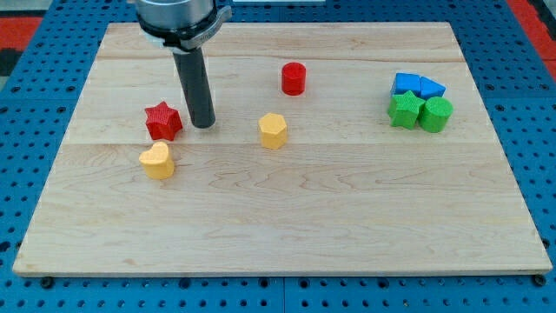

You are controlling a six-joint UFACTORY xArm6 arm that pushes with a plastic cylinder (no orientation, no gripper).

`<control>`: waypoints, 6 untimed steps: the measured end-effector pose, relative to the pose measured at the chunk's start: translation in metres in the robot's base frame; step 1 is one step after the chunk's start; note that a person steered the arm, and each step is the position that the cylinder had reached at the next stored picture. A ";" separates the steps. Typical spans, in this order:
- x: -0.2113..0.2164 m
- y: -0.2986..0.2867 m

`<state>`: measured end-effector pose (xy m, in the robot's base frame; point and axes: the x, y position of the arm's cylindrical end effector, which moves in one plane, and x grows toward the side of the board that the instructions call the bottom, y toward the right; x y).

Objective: Slide the red star down a bit

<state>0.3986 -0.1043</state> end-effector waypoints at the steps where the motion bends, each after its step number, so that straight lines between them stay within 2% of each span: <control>1: -0.021 -0.029; 3: -0.049 -0.116; 4: -0.030 -0.120; 6: -0.026 -0.110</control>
<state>0.3727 -0.2141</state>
